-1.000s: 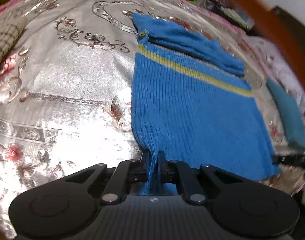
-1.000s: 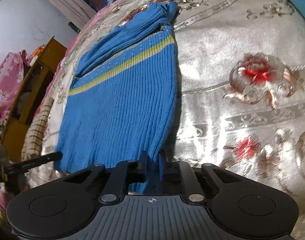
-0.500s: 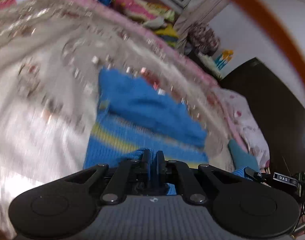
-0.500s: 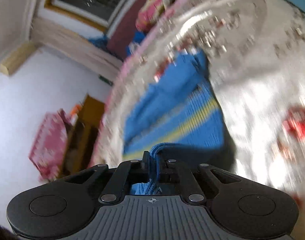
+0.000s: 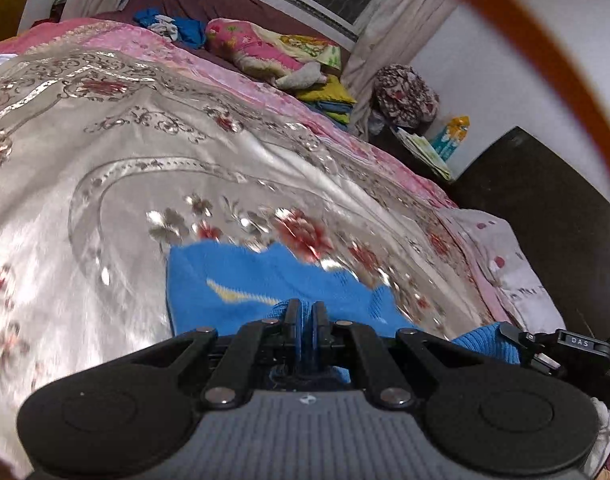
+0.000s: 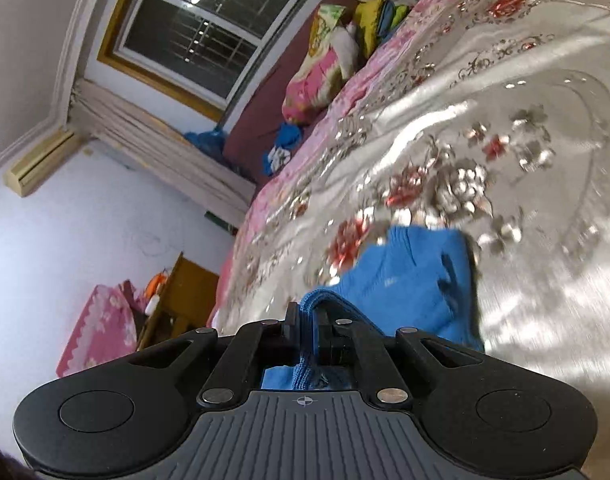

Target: Fold small clothes

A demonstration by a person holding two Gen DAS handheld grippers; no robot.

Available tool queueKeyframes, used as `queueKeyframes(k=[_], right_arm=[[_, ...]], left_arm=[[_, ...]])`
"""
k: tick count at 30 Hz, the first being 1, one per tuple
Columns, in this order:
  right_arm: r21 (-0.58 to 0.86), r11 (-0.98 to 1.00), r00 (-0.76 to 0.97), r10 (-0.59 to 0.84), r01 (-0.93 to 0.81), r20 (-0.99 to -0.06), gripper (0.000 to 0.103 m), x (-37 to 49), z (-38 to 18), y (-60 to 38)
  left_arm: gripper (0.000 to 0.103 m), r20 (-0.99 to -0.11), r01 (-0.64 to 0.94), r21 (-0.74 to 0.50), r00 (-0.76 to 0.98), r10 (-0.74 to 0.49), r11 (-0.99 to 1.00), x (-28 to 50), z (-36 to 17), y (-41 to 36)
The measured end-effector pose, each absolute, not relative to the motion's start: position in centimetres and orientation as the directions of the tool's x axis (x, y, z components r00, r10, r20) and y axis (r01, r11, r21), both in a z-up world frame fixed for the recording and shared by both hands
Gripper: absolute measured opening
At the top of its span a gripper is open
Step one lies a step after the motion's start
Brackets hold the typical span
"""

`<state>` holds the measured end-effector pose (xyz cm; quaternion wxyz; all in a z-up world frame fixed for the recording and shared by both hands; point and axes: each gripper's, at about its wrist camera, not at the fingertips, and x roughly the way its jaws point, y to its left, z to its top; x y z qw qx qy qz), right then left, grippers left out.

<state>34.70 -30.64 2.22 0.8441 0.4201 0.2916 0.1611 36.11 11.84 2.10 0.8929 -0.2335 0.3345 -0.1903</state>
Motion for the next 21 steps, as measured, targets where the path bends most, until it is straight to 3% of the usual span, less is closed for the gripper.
queueKeyframes(k=[17, 21], right_arm=[[0.757, 0.642, 0.787, 0.4, 0.125, -0.47, 0.007, 43.4, -1.5, -30.2], [0.753, 0.637, 0.778, 0.385, 0.166, -0.497, 0.011, 44.4, -2.2, -30.3]], left_arm=[[0.01, -0.564, -0.016, -0.556, 0.741, -0.364, 0.831, 42.6, -1.7, 14.5], [0.01, -0.582, -0.056, -0.536, 0.747, -0.321, 0.842, 43.0, -1.8, 15.1]])
